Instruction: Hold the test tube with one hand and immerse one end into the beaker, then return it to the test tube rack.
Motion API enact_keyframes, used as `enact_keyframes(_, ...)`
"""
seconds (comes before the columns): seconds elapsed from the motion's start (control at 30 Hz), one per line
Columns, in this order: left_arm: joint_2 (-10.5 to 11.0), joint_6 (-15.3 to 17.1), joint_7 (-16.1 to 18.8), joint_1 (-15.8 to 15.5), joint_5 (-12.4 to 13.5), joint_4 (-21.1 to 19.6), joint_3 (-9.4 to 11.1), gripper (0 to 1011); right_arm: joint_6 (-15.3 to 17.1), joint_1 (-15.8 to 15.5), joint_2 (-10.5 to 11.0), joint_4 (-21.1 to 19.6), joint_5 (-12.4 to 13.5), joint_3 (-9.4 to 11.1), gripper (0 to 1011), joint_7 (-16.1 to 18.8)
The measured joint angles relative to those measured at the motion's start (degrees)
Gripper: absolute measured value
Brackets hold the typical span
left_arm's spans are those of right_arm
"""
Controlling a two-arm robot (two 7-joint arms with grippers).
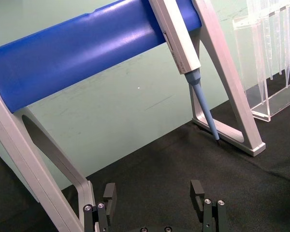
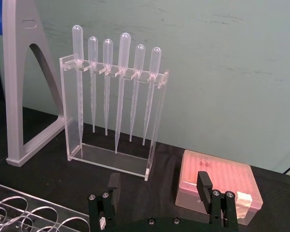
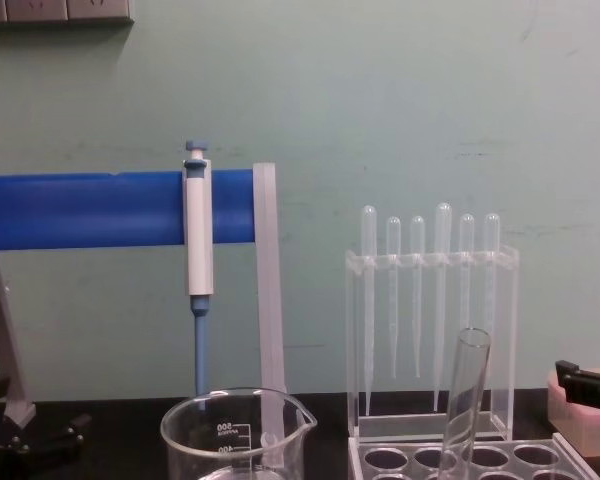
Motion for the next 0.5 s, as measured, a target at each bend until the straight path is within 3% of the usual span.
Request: enact_keyframes(0.5, 0.0, 0.0, 0.0, 0.0, 0.0, 0.0, 0.0, 1000, 0.0, 0.0, 0.0, 0.0, 0.0, 0.0, 1002, 0.0)
